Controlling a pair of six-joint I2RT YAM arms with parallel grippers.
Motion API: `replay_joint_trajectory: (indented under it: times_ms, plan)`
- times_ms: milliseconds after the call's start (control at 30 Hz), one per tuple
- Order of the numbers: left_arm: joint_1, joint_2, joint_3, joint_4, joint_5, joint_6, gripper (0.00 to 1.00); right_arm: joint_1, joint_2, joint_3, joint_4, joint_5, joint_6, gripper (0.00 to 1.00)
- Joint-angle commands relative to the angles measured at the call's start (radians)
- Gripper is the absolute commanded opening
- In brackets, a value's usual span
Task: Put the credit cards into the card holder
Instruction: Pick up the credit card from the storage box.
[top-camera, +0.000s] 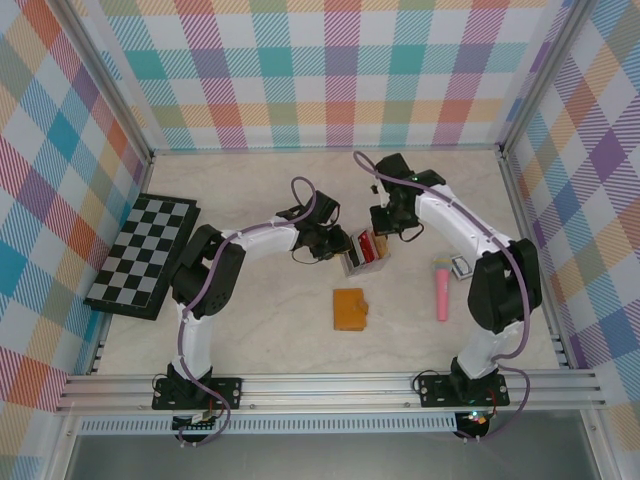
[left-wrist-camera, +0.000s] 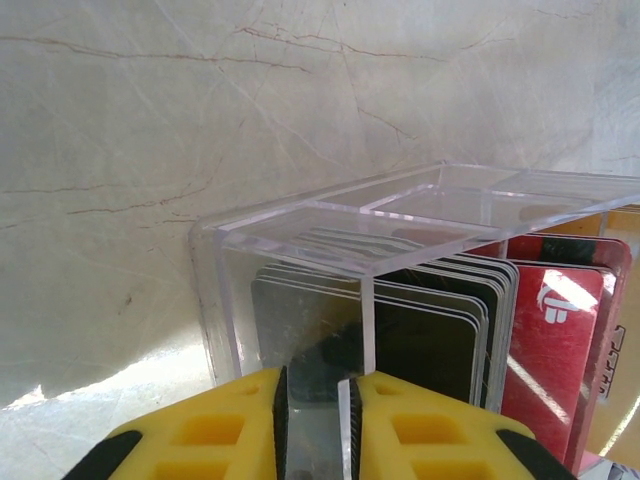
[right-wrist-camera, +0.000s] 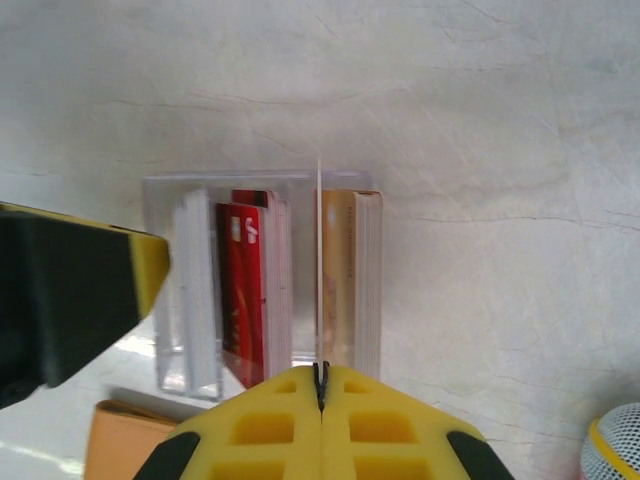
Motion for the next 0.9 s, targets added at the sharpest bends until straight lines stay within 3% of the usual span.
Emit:
replay_joint_trajectory:
  times_ms: [0, 167, 300, 433, 533, 733, 867]
  plan:
    - [-0.016, -0.046, -0.028, -0.027, 0.001, 0.016, 0.25, -0.005, -0.078, -0.027, 0.031, -0.094, 0.041, 0.00]
    - [-0.016, -0.133, -0.056, -0.026, -0.040, 0.016, 0.36, -0.044, -0.189, -0.122, 0.127, -0.194, 0.123, 0.00]
    - [-0.016, -0.256, -0.140, 0.094, -0.056, 0.001, 0.48, -0.119, -0.321, -0.267, 0.289, -0.334, 0.226, 0.00]
    - [-0.016, -0.329, -0.231, 0.323, 0.061, -0.058, 0.63, -0.180, -0.412, -0.391, 0.446, -0.479, 0.349, 0.00]
    - [-0.016, -0.305, -0.274, 0.573, 0.198, -0.181, 0.68, -0.206, -0.451, -0.458, 0.552, -0.564, 0.436, 0.00]
    - [-0.016, -0.228, -0.274, 0.884, 0.283, -0.365, 0.70, -0.214, -0.485, -0.514, 0.673, -0.656, 0.543, 0.01]
    - [-0.016, -0.199, -0.241, 0.946, 0.314, -0.403, 0.62, -0.216, -0.477, -0.512, 0.691, -0.680, 0.566, 0.01]
